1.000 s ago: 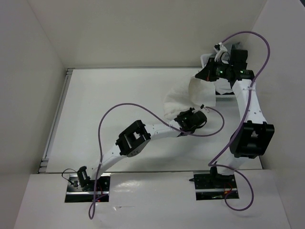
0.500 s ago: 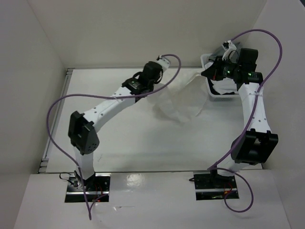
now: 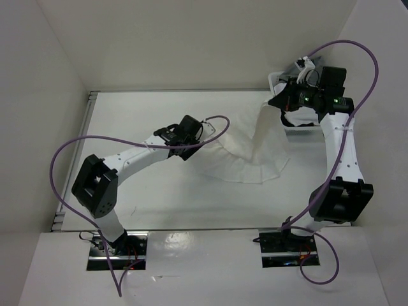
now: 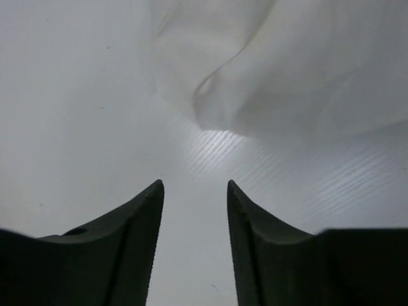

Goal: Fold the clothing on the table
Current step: Flatten the skirt out

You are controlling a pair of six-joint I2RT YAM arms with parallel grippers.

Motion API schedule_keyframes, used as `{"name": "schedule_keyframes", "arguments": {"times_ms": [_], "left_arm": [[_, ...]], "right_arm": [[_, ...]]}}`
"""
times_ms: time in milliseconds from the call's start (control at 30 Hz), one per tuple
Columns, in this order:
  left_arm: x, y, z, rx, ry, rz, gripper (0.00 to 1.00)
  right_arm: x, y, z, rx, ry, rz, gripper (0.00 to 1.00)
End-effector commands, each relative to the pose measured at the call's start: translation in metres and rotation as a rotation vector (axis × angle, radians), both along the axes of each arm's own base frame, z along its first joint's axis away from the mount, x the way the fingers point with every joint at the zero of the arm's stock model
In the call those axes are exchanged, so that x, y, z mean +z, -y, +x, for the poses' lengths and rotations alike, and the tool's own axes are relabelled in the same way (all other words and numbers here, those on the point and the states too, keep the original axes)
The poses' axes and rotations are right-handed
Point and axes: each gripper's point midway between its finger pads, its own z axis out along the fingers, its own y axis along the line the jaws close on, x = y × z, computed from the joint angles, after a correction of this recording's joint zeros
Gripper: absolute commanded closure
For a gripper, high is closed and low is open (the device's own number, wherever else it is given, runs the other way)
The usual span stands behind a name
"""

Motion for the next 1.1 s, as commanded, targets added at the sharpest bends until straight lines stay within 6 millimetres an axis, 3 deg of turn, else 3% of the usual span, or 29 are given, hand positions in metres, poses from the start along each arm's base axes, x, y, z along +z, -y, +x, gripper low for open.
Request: {"name": "schedule_keyframes", "arguments": {"times_ms": [0, 167, 200, 300, 333, 367, 400, 433, 467, 533, 567, 667, 733, 867, 1067], "left_arm": [[0.037, 0.017, 0.001, -0.016, 0.053, -0.153, 0.46], [0.044, 0.057, -0.003, -0.043, 0.106, -0.171, 0.38], [0.035, 0.066, -0.004, -0.051, 0.112, -0.148, 0.37], [0.031, 0.107, -0.016, -0.089, 0.209, -0.069, 0.37], [0.028, 0.13, -0.036, -0.137, 0.232, -0.055, 0.37], [0.034, 0.14, -0.037, -0.13, 0.289, -0.037, 0.37], [0.022, 0.152, -0.042, -0.141, 0.299, -0.008, 0.37], [0.029, 0.166, -0.045, -0.146, 0.328, -0.018, 0.37], [0.014, 0.182, -0.055, -0.172, 0.329, 0.014, 0.37], [0.016, 0.203, -0.054, -0.171, 0.362, -0.013, 0.37], [0.002, 0.208, -0.052, -0.185, 0.36, 0.01, 0.37], [-0.008, 0.219, -0.04, -0.179, 0.409, 0.03, 0.37], [-0.004, 0.227, -0.033, -0.163, 0.439, 0.016, 0.37], [-0.02, 0.241, -0.025, -0.14, 0.447, 0.013, 0.38], [-0.025, 0.258, -0.019, -0.051, 0.431, -0.052, 0.39]], "right_arm": [[0.018, -0.006, -0.011, 0.036, 0.069, -0.004, 1.0], [0.017, -0.006, -0.012, 0.033, 0.074, 0.0, 1.0], [0.013, -0.006, -0.012, 0.033, 0.065, 0.002, 1.0], [0.01, -0.005, -0.01, 0.023, 0.062, -0.004, 1.0], [0.01, -0.005, -0.01, 0.023, 0.062, -0.004, 1.0], [0.006, -0.005, -0.01, 0.023, 0.053, -0.003, 1.0], [0.007, -0.005, -0.009, 0.023, 0.062, -0.004, 1.0], [0.003, -0.003, -0.009, 0.012, 0.052, -0.009, 1.0], [0.003, -0.003, -0.009, 0.009, 0.046, -0.003, 1.0], [0.0, -0.003, -0.008, 0.009, 0.045, -0.003, 1.0], [0.0, -0.003, -0.008, 0.009, 0.045, -0.003, 1.0], [0.0, -0.002, -0.01, 0.001, 0.044, -0.007, 1.0], [-0.001, -0.003, -0.012, 0.001, 0.044, -0.007, 1.0], [-0.003, -0.003, -0.014, 0.004, 0.05, -0.014, 1.0], [-0.003, -0.003, -0.014, 0.004, 0.05, -0.014, 1.0]]}}
